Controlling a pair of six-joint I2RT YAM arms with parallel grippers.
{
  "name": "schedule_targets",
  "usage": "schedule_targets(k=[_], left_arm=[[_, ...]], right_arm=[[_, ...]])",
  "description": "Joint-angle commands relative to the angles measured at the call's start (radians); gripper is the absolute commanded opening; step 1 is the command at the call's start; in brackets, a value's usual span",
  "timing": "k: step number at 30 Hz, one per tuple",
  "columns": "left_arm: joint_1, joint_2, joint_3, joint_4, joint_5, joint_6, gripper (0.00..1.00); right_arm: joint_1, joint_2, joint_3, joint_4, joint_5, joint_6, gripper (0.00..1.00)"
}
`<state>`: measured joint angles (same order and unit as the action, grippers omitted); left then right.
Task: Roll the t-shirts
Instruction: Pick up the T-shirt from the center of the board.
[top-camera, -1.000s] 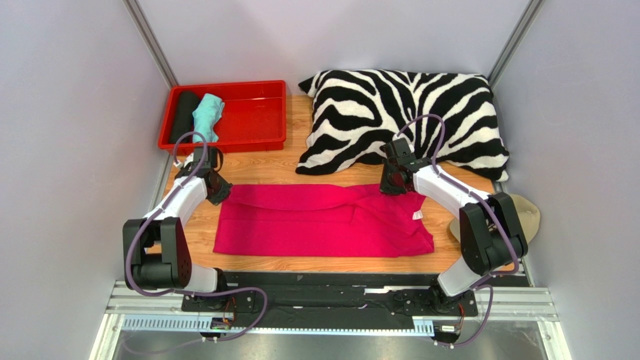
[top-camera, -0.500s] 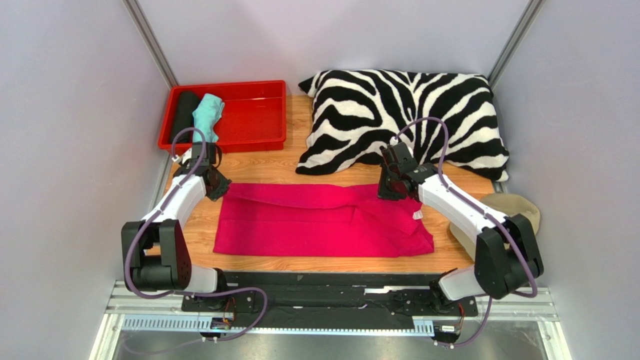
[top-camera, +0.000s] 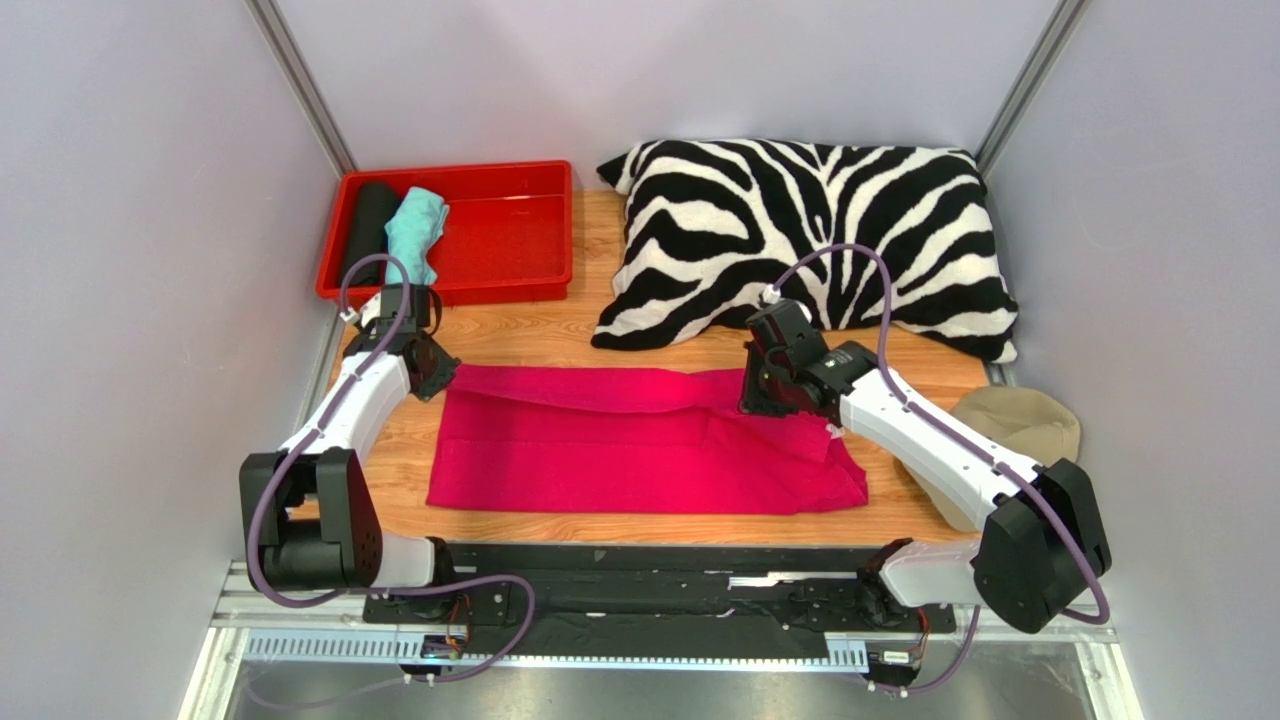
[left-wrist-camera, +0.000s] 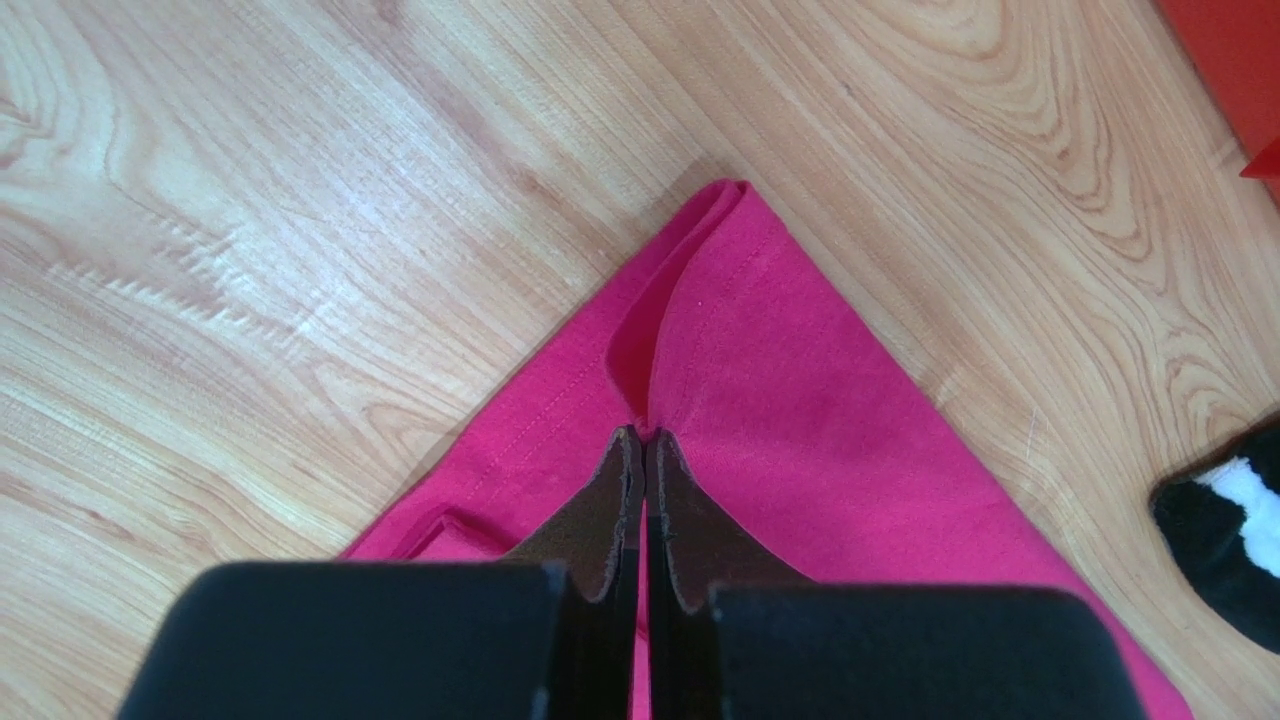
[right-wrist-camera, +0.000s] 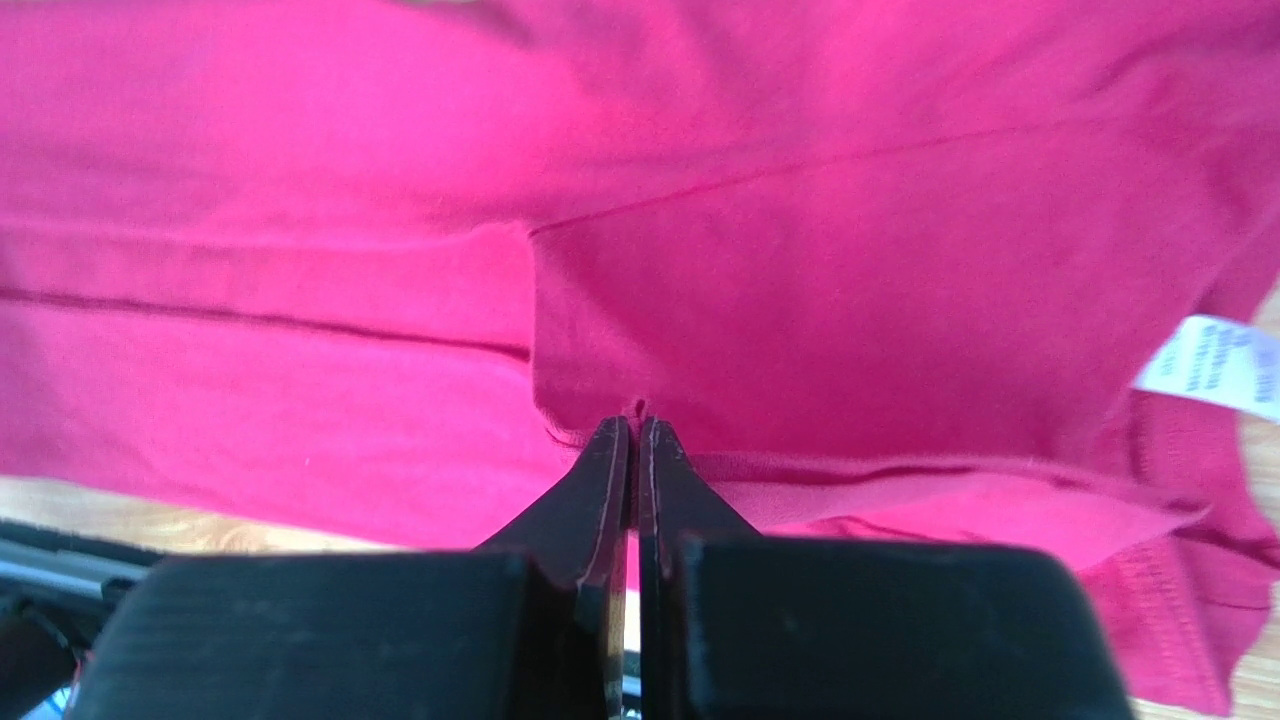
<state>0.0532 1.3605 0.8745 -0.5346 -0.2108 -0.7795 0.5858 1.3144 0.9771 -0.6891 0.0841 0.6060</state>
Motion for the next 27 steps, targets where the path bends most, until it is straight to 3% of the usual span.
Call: schedule_targets(k=[1,5,8,9,12,18,27], left_arm=[[0.008,-0.037,0.026,0.002,-0.016,0.01,0.0],[0.007,-0.026,0.001,0.021,-0.012,0.011,0.0],[0.008,-0.017,-0.017,0.036,-0.001,0.011,0.0],[0.007,-0.017,-0.026,0.039,0.005,0.011,0.0],[0.008,-0.009,-0.037,0.05,0.014,0.011,0.0],[0.008,-0.004,-0.045,0.064,0.027,0.002,0.0],[0.008,0.006,-0.034,0.062,0.031,0.005,0.0]], right_arm=[[0.057,-0.015,-0.023,0.017,-0.001,0.055,0.0],[0.103,0.009,-0.089,0.082,-0.033,0.093,0.04],[0.117,0.035,-0.123,0.118,-0.05,0.101,0.25],[0.118,0.032,-0.136,0.118,-0.031,0.101,0.37],[0.118,-0.003,-0.14,0.079,0.034,0.095,0.51],[0.111,-0.128,-0.182,-0.052,0.219,0.168,0.57],[0.06,-0.191,-0.248,-0.133,0.328,0.328,0.56]])
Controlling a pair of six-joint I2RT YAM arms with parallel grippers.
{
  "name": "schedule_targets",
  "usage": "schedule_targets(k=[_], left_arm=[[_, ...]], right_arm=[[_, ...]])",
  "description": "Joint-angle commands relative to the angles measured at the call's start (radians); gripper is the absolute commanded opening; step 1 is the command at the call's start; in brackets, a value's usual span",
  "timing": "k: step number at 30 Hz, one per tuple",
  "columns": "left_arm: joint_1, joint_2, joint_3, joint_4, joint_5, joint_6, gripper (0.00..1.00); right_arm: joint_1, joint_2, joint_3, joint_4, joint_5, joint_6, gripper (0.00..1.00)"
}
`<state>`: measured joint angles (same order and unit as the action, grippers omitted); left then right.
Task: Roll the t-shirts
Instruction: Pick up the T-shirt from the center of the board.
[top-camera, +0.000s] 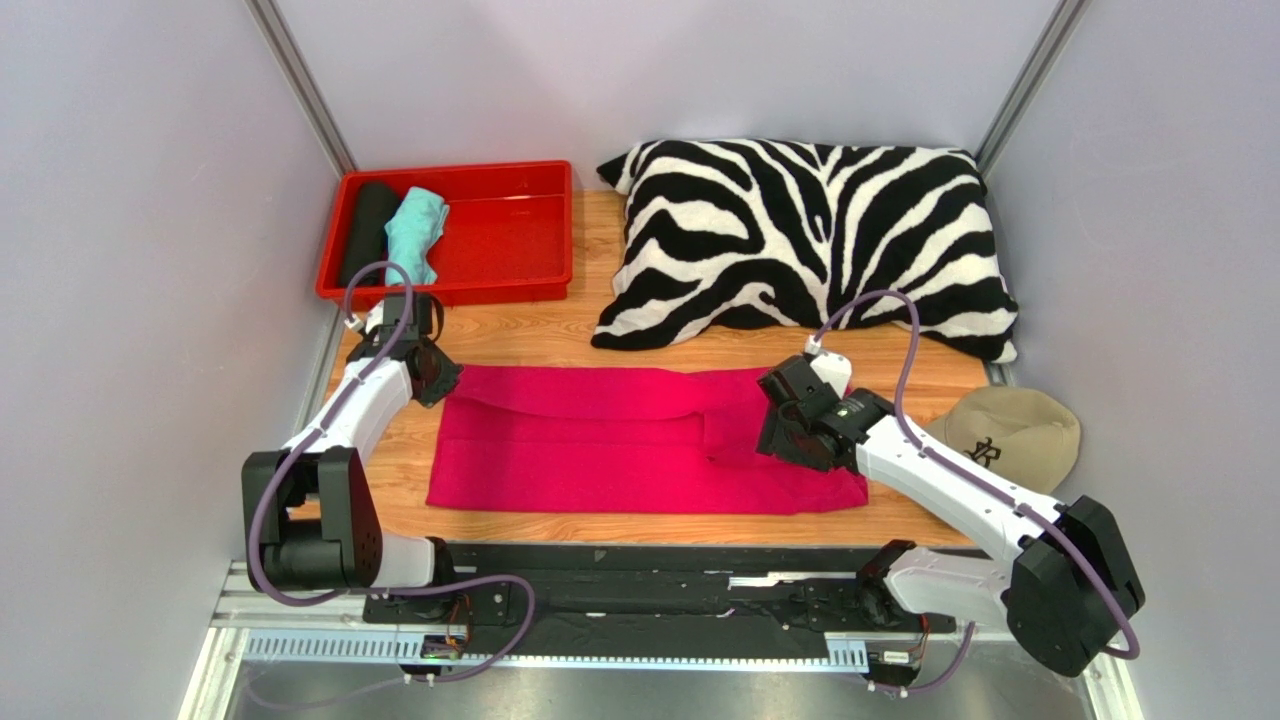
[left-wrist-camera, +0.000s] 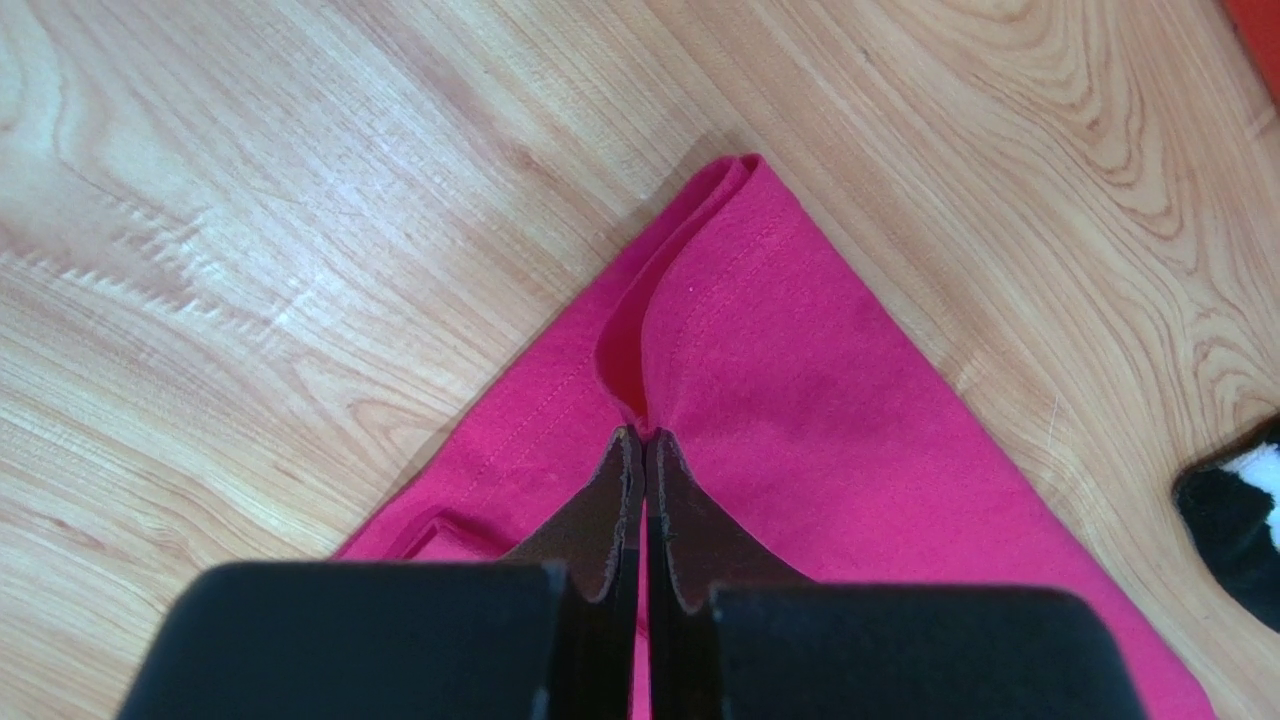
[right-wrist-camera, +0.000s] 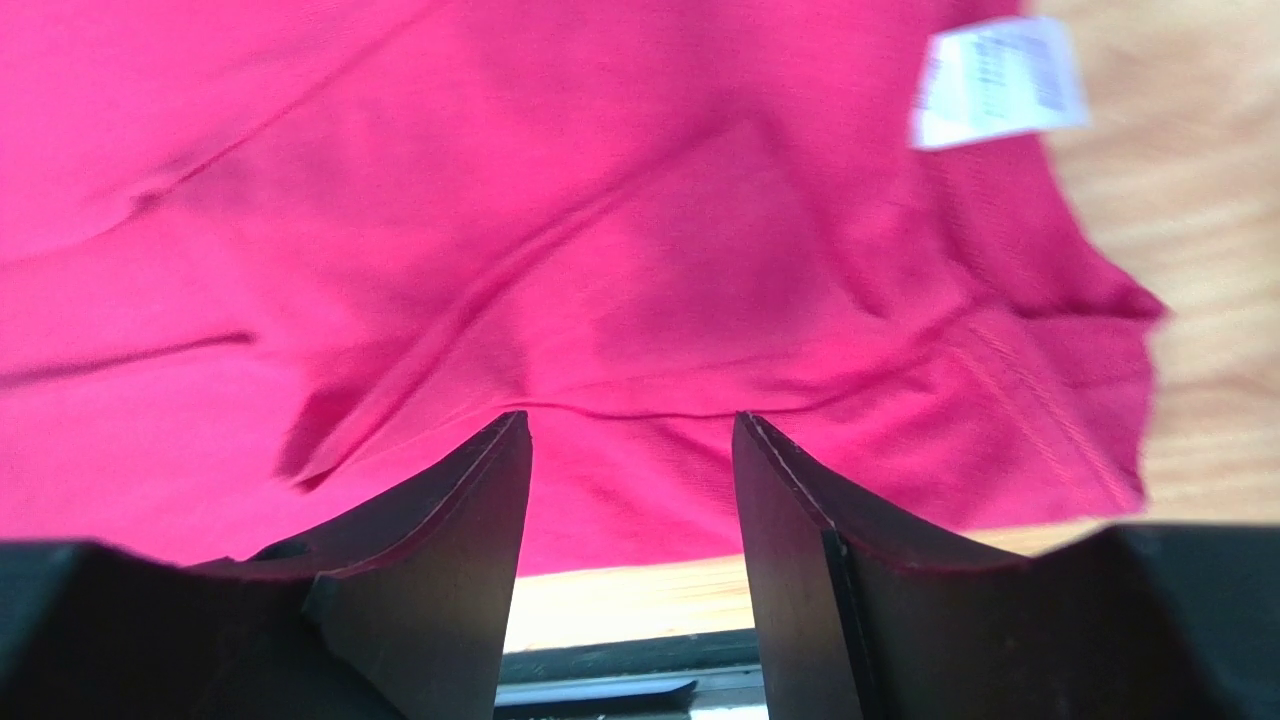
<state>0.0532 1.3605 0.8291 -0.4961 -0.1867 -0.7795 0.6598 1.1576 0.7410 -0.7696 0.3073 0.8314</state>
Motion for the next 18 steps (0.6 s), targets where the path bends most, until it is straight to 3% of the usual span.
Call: schedule_targets(k=[1,11,18], left_arm=[[0.008,0.008,0.01,0.025,0.009,0.003,0.0],[0.007,0.015,0.013,0.024,0.009,0.008,0.0],[0.008,0.029,0.028,0.014,0.009,0.017,0.0]], right_arm=[[-0.017,-0.044,-0.023,-0.051,0.11,0.126,0.56],[-0.094,-0.055,-0.104,0.042,0.116,0.132,0.56],[-0.135,0.017,-0.089,0.13,0.111,0.094,0.49]])
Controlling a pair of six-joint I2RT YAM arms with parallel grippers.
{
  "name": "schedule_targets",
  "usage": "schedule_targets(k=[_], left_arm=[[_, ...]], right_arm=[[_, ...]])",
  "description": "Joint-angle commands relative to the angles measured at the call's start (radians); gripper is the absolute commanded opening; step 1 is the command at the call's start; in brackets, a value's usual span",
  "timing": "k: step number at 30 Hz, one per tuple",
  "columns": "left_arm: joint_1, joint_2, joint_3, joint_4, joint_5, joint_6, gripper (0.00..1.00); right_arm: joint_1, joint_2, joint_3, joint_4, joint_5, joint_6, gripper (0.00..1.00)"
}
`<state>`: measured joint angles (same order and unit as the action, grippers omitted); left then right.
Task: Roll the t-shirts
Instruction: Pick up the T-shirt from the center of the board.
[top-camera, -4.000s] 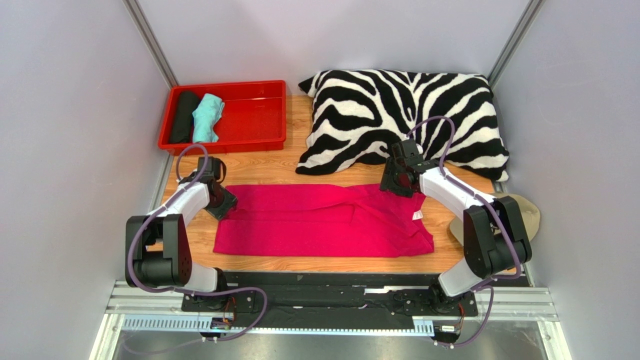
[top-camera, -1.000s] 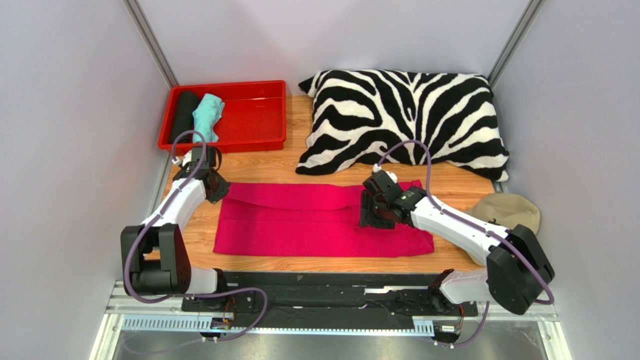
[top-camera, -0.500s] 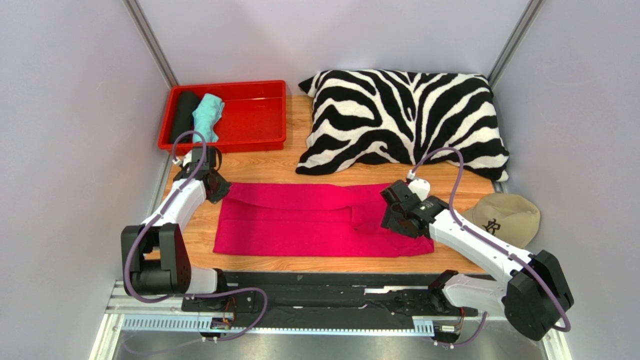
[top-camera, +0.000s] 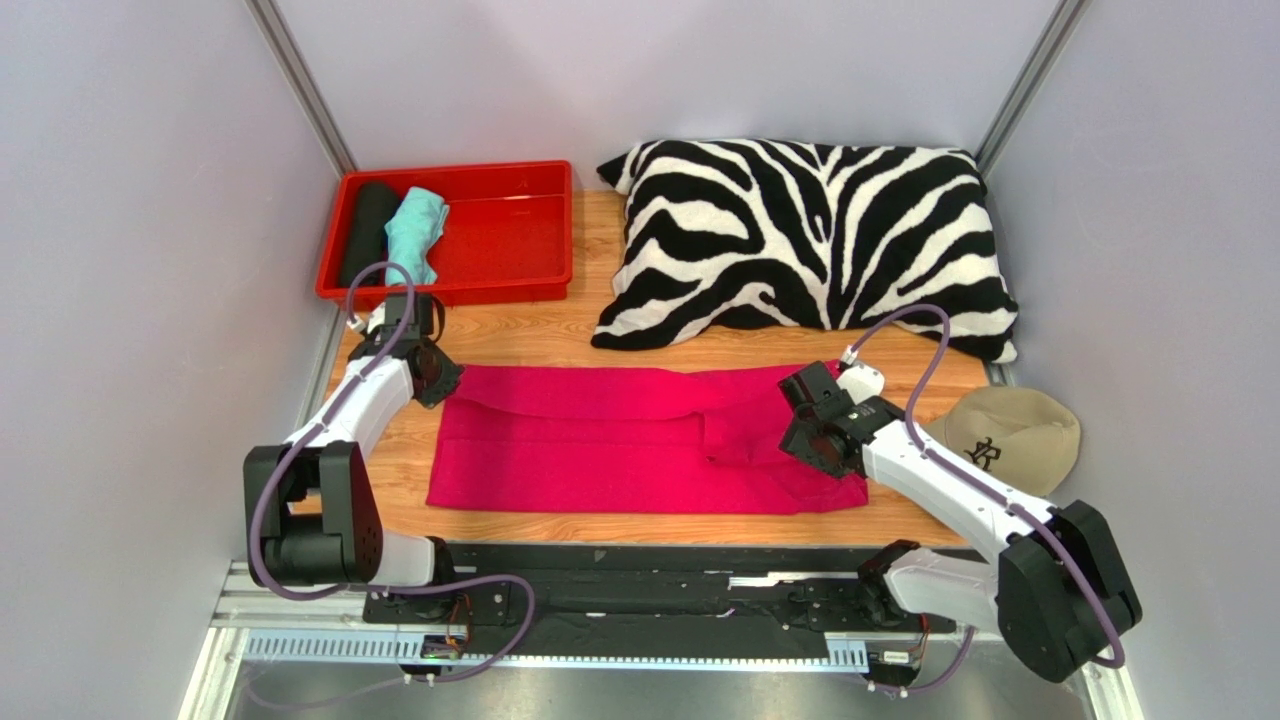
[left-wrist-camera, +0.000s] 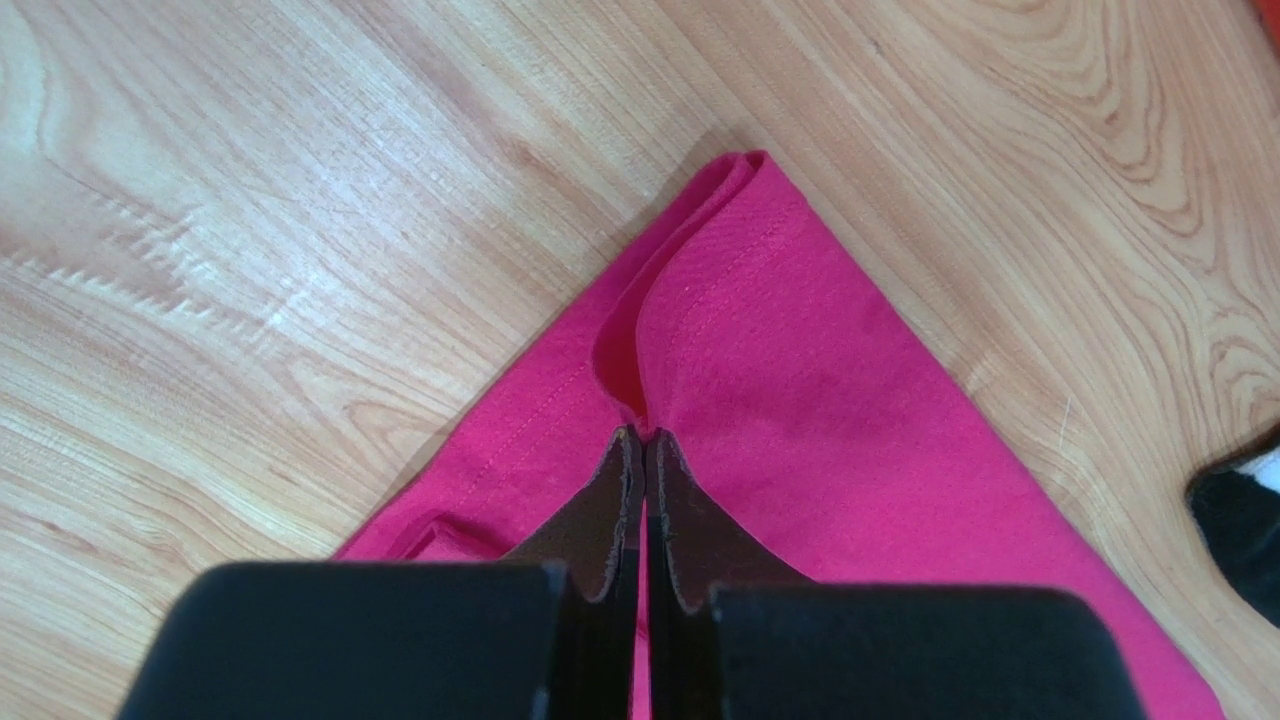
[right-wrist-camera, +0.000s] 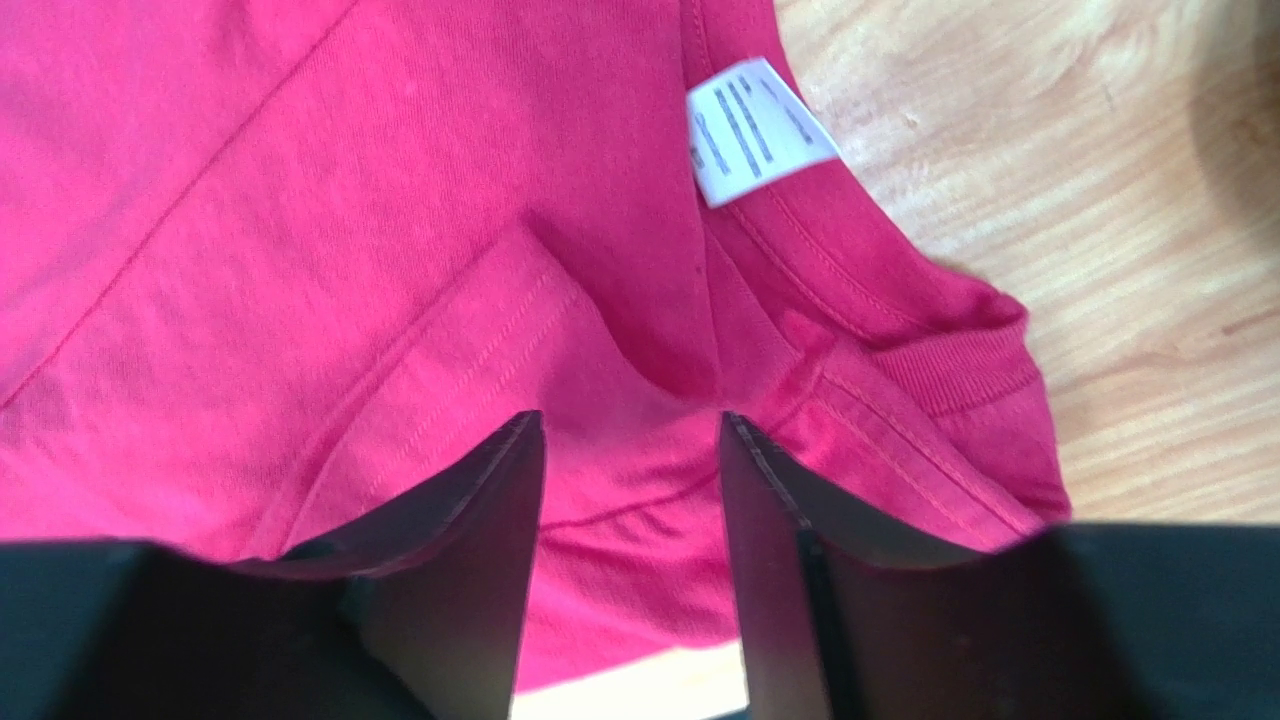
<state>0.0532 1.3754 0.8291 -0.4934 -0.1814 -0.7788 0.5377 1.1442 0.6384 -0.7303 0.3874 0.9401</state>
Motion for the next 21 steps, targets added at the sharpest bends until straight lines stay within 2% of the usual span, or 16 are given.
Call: schedule_targets(k=[1,7,11,13,21], left_arm=[[0.008,0.013,0.028,0.012,0.002,0.016,0.0],[0.008,0.019,0.034,0.004,-0.006,0.019,0.0],[0.007,0.013,0.042,-0.004,-0.013,0.023,0.0],[0.007,0.01,0.047,-0.008,-0.018,0.024,0.0],[0.008,-0.013,0.064,-0.034,-0.044,0.03,0.0]], right_arm=[[-0.015,0.043,0.015,0.097,0.031,-0.018,0.48],[-0.027,0.098,0.023,0.118,0.025,-0.038,0.4],[-0.033,0.074,0.036,0.103,0.028,-0.049,0.06],[-0.033,0.06,0.063,0.068,0.037,-0.058,0.0],[-0.033,-0.046,0.156,-0.079,0.047,-0.086,0.0]])
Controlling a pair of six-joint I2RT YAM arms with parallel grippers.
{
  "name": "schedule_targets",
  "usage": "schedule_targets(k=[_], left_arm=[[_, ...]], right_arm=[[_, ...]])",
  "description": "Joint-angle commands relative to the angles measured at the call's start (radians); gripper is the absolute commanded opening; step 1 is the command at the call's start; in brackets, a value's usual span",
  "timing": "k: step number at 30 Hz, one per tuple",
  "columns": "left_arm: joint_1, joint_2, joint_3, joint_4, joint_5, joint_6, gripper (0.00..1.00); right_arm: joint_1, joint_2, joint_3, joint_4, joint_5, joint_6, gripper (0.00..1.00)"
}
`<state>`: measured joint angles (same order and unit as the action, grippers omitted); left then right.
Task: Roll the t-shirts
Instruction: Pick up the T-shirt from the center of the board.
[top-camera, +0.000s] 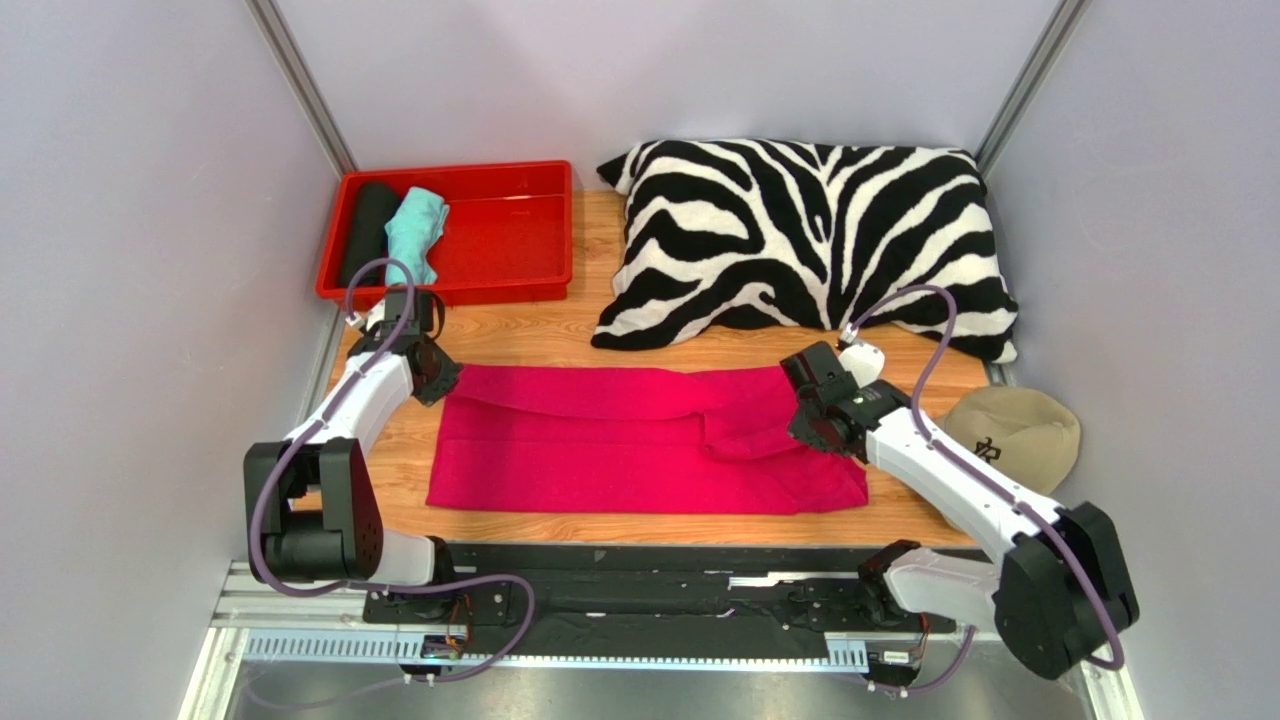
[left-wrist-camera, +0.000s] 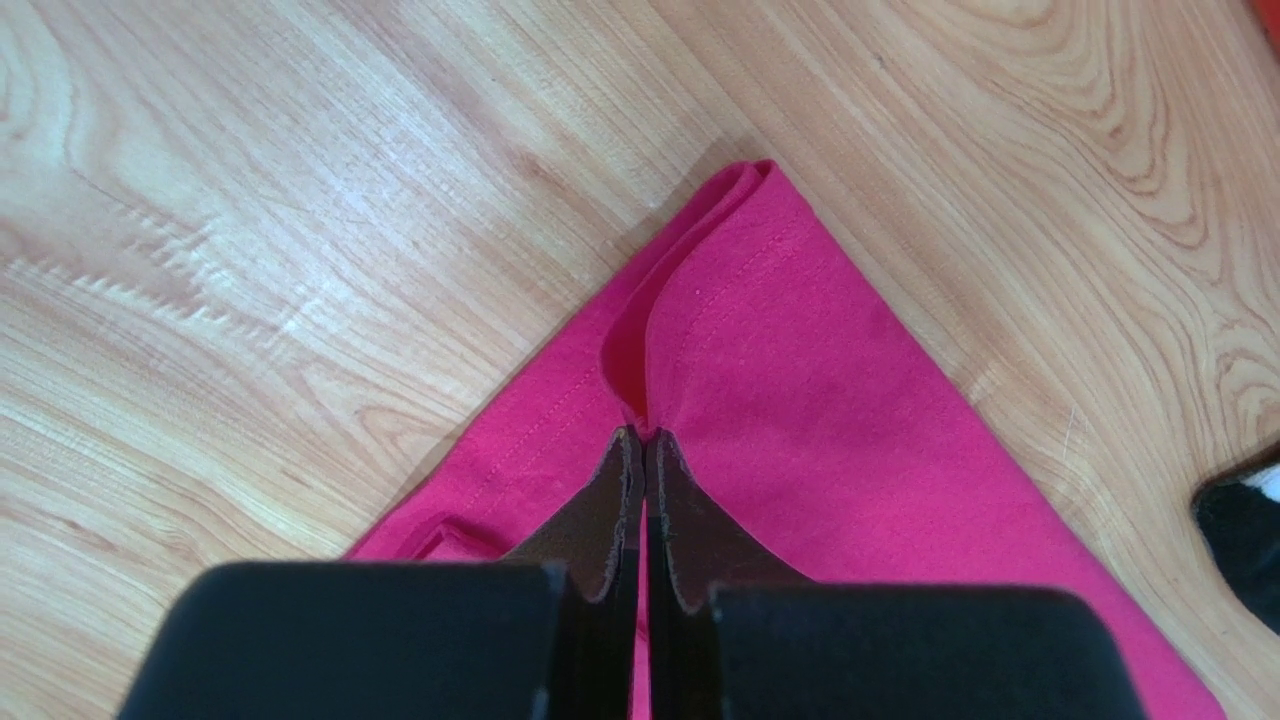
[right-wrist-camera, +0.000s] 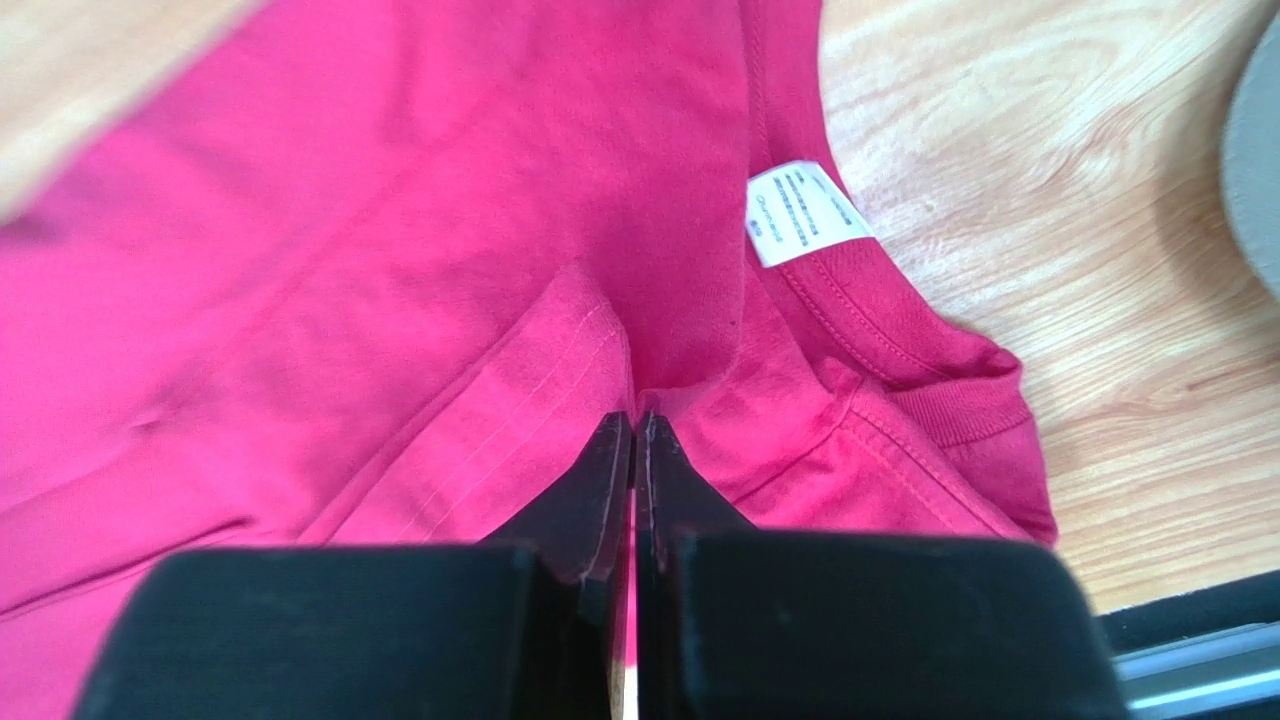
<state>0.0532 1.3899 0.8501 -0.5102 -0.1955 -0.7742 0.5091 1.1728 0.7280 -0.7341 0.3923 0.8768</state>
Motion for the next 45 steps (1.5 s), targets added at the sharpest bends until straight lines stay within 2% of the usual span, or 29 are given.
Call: schedule_targets(k=[1,17,21,27,29,30,31,32,33,34,36,39,42,43,45], left_arm=[[0.008,-0.032,0.044,-0.019,-0.032,0.027,0.0],[0.008,-0.127,0.035,-0.063,-0.042,0.027,0.0],[0.007,-0.141,0.014,-0.067,-0.039,0.024,0.0],[0.008,-0.141,-0.048,-0.05,-0.028,0.01,0.0],[0.008,-0.132,-0.068,-0.037,-0.012,0.004,0.0],[0.007,-0.124,-0.074,-0.033,-0.007,0.003,0.06],[0.007,-0.121,-0.086,-0.028,-0.002,0.001,0.11],[0.008,-0.123,-0.092,-0.025,0.005,-0.002,0.18],[0.008,-0.126,-0.097,-0.025,0.01,-0.004,0.33],[0.008,-0.132,-0.105,-0.025,0.014,-0.004,0.39],[0.008,-0.161,-0.106,-0.024,0.024,0.01,0.46],[-0.006,-0.193,-0.086,-0.007,0.096,0.075,0.48],[-0.128,-0.187,-0.028,-0.002,0.145,0.136,0.48],[-0.212,-0.178,-0.016,-0.008,0.152,0.144,0.48],[-0.3,-0.158,0.013,-0.008,0.153,0.142,0.47]], right_arm=[[-0.006,-0.09,0.079,-0.088,0.042,-0.025,0.0],[-0.007,-0.257,0.205,-0.261,0.046,-0.03,0.0],[-0.004,-0.28,0.186,-0.275,0.03,-0.019,0.0],[-0.003,-0.302,0.074,-0.231,-0.015,0.005,0.0],[-0.004,-0.292,0.022,-0.193,-0.047,0.01,0.14],[-0.004,-0.286,0.01,-0.183,-0.055,0.007,0.19],[-0.004,-0.28,0.002,-0.18,-0.061,0.008,0.3],[-0.004,-0.271,-0.01,-0.177,-0.063,0.007,0.35],[-0.004,-0.271,-0.012,-0.179,-0.063,0.007,0.4],[-0.004,-0.271,-0.012,-0.18,-0.06,-0.001,0.47],[-0.004,-0.269,0.002,-0.182,-0.047,-0.01,0.5],[-0.004,-0.204,0.025,-0.123,-0.075,-0.079,0.52],[-0.003,-0.113,0.062,-0.108,-0.072,-0.102,0.51],[-0.004,-0.055,0.065,-0.097,-0.063,-0.105,0.52],[-0.004,-0.001,0.08,-0.074,-0.029,-0.107,0.51]])
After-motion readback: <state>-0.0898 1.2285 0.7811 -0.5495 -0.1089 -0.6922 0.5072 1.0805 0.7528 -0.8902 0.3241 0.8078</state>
